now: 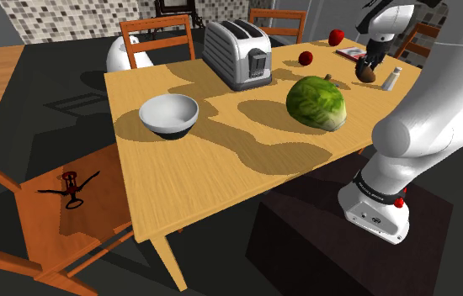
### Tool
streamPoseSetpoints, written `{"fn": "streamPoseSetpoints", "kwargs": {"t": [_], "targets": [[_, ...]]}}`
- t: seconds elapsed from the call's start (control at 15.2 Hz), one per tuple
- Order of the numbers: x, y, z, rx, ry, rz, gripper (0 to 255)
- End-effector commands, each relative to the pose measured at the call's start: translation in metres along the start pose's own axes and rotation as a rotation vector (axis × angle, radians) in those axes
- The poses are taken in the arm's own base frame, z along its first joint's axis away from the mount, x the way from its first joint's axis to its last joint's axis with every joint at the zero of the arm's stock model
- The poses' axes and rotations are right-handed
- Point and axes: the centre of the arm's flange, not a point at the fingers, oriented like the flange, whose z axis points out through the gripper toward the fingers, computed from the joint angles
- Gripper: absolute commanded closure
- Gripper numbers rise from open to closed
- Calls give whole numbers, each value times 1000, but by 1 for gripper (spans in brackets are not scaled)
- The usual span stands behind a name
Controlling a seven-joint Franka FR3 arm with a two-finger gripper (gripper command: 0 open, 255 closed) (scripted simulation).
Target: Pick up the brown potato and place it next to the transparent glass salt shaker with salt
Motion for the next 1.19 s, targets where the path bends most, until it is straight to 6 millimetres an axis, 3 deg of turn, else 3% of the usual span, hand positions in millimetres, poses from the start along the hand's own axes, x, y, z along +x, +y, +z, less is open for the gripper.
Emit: {"fn": "streamPoseSetpoints", "kwargs": {"t": [0.0,0.2,0.66,0.73,1.06,1.12], "targets": [[0,-3,11,0,0,0,255],[0,-5,26,0,0,0,255],[0,-5,26,0,0,0,255],[0,-5,26,0,0,0,0],[0,-5,26,0,0,0,0],[0,-5,13,0,0,0,0]]}}
